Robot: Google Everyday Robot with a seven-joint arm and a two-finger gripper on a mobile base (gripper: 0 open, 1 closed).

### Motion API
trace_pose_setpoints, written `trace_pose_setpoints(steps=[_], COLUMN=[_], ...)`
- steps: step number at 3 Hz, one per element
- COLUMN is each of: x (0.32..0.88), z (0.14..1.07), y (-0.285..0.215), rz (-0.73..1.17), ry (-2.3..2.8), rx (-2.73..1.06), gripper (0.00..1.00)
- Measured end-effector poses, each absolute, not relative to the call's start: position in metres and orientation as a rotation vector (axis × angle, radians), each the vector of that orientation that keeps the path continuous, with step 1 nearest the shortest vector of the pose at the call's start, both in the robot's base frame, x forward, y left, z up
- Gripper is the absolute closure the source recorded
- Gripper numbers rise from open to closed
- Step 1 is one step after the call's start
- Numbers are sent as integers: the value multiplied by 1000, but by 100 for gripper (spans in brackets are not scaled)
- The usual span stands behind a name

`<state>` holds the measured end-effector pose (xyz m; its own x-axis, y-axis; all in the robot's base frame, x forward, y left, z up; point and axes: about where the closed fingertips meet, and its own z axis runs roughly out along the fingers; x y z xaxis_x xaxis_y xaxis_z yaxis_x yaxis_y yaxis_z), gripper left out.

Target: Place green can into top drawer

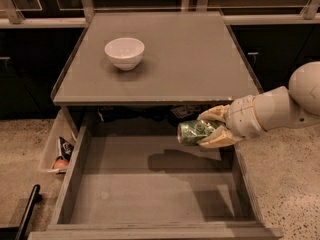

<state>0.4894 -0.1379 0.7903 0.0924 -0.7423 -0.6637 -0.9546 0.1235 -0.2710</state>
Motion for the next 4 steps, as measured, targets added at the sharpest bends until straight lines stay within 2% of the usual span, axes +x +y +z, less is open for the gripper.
trace_pose_setpoints(steps=[4], x=[512], z=[663], y=[-106], rz=[523], ry=[1780], rx=[-1532], gripper=[100])
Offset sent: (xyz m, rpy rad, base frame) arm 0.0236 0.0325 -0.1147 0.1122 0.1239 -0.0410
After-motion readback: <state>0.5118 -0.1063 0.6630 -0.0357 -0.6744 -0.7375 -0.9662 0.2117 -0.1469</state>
